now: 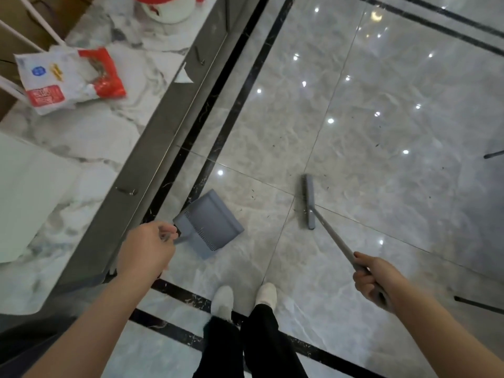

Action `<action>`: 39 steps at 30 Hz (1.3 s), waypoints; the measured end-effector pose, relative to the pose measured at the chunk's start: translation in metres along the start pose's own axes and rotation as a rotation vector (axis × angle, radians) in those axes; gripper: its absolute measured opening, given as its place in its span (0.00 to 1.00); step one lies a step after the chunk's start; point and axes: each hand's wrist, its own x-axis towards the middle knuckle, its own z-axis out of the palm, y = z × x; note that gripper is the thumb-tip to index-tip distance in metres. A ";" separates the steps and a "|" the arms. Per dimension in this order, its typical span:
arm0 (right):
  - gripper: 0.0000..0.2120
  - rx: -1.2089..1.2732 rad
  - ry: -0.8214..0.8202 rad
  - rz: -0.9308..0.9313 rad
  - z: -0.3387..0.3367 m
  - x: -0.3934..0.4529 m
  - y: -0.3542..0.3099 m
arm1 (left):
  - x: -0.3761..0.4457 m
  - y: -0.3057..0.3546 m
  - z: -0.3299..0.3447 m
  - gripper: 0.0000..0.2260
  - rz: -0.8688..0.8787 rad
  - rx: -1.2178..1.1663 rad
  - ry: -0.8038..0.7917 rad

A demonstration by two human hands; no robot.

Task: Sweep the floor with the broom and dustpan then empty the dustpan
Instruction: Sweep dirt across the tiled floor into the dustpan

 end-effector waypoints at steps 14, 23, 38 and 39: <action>0.21 -0.358 -0.042 -0.080 0.117 -0.010 0.017 | 0.045 -0.017 -0.026 0.07 0.021 -0.002 0.000; 0.22 -0.565 0.085 -0.216 0.142 -0.008 0.001 | 0.049 -0.022 -0.024 0.07 0.011 -0.013 -0.020; 0.19 -0.660 -0.081 -0.123 0.146 -0.045 -0.021 | 0.049 -0.022 -0.026 0.10 0.037 -0.008 -0.013; 0.20 -0.683 -0.053 -0.158 0.150 -0.042 -0.023 | 0.049 -0.022 -0.025 0.10 0.036 -0.014 -0.011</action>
